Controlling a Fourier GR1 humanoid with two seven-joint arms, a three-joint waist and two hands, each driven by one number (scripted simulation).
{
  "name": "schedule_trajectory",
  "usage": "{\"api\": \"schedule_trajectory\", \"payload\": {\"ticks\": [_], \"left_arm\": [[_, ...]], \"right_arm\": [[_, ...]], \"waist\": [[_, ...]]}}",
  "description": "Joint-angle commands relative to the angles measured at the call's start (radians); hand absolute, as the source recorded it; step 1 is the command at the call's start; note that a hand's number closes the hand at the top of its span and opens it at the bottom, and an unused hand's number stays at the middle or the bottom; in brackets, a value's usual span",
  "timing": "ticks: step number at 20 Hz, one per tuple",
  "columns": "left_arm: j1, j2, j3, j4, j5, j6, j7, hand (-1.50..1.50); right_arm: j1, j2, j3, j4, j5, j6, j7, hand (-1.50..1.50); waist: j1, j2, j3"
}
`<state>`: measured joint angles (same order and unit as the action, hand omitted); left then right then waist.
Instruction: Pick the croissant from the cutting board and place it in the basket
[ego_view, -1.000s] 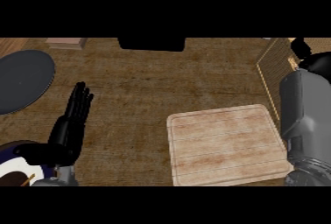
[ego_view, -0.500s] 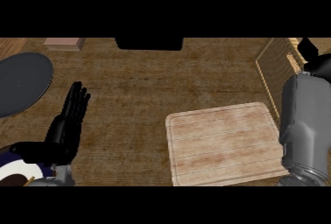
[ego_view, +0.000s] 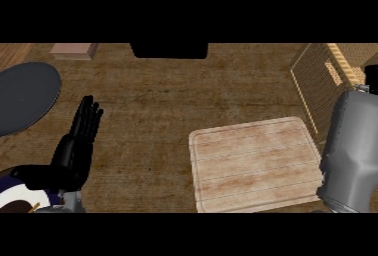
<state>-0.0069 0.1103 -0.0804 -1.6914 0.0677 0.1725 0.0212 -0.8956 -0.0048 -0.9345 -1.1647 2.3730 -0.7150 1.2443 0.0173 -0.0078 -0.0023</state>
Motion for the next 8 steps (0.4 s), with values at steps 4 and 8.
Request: {"api": "schedule_trajectory", "payload": {"ticks": [4, 8], "left_arm": [[0.0, 0.001, 0.005, 0.009, 0.007, -0.013, -0.005, 0.0], [0.028, 0.0, 0.003, 0.001, 0.002, -0.01, -0.011, 0.0]], "right_arm": [[0.077, 0.005, 0.229, -0.169, -0.082, 0.124, 0.194, -1.5], [0.174, 0.005, 0.385, -0.305, -0.18, 0.149, 0.182, -1.5]], "waist": [[0.002, -0.006, 0.001], [0.002, -0.011, 0.001]]}}
